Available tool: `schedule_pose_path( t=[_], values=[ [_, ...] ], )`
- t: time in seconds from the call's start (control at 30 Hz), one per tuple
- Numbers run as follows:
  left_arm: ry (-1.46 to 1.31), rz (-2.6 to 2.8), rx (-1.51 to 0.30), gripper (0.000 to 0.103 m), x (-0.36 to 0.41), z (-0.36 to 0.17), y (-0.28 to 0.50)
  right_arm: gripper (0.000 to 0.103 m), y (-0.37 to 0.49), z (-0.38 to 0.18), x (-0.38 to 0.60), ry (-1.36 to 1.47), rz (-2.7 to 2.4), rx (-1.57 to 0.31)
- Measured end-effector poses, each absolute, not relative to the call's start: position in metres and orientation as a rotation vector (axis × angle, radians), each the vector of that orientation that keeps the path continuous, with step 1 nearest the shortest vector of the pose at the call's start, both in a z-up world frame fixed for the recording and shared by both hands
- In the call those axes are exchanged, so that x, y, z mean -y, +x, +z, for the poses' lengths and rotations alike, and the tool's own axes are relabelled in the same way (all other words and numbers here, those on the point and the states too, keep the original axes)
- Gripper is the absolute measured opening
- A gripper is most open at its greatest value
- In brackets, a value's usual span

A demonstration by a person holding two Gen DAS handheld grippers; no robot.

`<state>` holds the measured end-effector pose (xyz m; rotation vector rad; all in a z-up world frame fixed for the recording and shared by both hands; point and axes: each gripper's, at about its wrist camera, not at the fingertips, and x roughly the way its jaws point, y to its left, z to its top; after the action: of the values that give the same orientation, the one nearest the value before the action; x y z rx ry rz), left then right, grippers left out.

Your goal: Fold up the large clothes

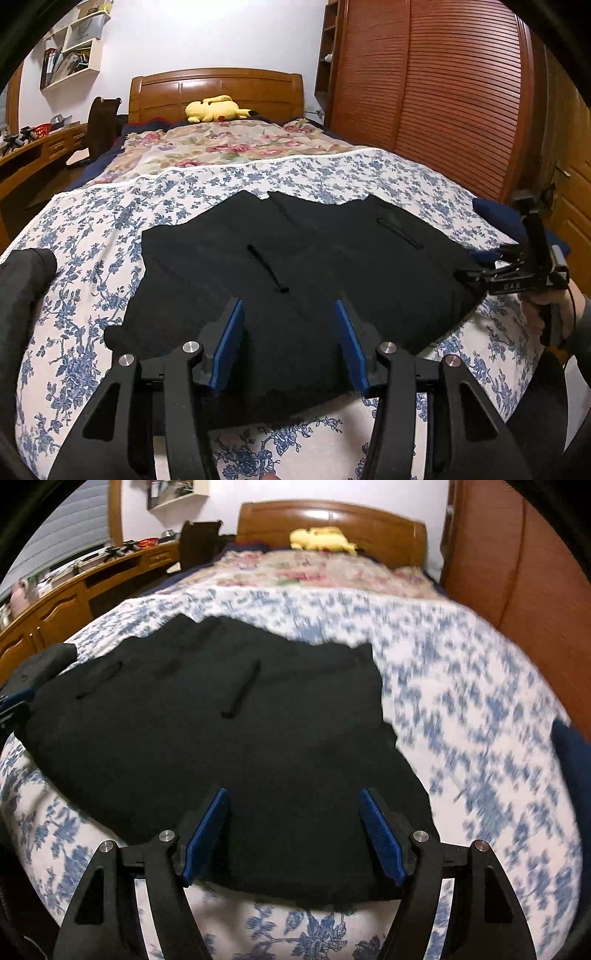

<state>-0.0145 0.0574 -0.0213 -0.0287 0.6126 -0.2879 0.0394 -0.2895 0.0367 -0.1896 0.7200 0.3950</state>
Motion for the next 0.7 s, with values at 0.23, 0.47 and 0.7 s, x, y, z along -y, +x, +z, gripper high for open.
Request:
schedule_pose_path(
  t=[0.23,0.47,0.7],
  values=[
    [-0.017,-0.287,-0.642,0.052,-0.055,-0.03,-0.012,0.076,0.042,0.037,0.282,-0.208,0.365,-0.722],
    [-0.023,-0.276,-0.633,0.052,-0.057,-0.03,-0.014,0.076,0.017,0.067,0.257,-0.251,0.355,-0.591],
    [-0.022,-0.274,-0.636,0.052,-0.057,-0.031,-0.013,0.076,0.006,0.078,0.206,-0.266,0.497,-0.562]
  ],
)
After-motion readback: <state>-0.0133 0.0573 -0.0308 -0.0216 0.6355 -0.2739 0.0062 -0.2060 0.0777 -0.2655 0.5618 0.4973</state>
